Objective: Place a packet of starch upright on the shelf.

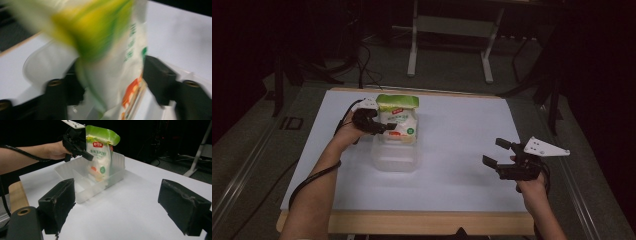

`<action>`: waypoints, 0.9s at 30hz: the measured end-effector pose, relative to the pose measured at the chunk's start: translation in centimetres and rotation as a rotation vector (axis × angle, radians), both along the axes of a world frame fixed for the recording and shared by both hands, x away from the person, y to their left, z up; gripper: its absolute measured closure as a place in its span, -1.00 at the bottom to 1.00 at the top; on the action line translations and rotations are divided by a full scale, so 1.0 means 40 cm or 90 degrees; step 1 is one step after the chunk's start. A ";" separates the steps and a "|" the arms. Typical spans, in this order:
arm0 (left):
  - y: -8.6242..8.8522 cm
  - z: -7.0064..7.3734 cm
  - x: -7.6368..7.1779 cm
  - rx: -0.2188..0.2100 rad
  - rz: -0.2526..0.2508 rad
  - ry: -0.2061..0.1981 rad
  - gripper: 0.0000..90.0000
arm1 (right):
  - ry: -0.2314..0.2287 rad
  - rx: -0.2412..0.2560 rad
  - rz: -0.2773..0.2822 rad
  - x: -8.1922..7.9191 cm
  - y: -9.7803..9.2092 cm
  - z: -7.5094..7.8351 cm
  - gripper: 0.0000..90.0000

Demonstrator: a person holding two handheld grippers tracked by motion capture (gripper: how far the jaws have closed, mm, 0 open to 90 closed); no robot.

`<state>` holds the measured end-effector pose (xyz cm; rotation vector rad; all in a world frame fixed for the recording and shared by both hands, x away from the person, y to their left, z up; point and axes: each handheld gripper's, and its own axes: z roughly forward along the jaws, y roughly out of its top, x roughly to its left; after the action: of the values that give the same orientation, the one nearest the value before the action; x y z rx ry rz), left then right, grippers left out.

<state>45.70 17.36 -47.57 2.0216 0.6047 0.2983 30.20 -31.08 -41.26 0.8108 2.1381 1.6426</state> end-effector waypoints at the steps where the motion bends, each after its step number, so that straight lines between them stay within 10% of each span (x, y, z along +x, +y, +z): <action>1: -0.003 0.008 -0.003 0.000 0.004 0.005 -0.26 | -0.001 0.000 -0.001 -0.001 0.000 0.000 -0.68; 17: 0.010 0.053 -0.041 -0.092 0.040 0.028 -0.79 | 0.002 0.001 0.001 -0.003 0.002 0.001 -0.68; 27: 0.018 0.073 -0.070 -0.102 0.053 0.030 -0.96 | 0.005 0.000 -0.003 -0.005 0.000 -0.004 -0.68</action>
<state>42.90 18.09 -44.64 1.8567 0.7212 0.2447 30.02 -31.08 -41.40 0.8232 2.1404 1.6403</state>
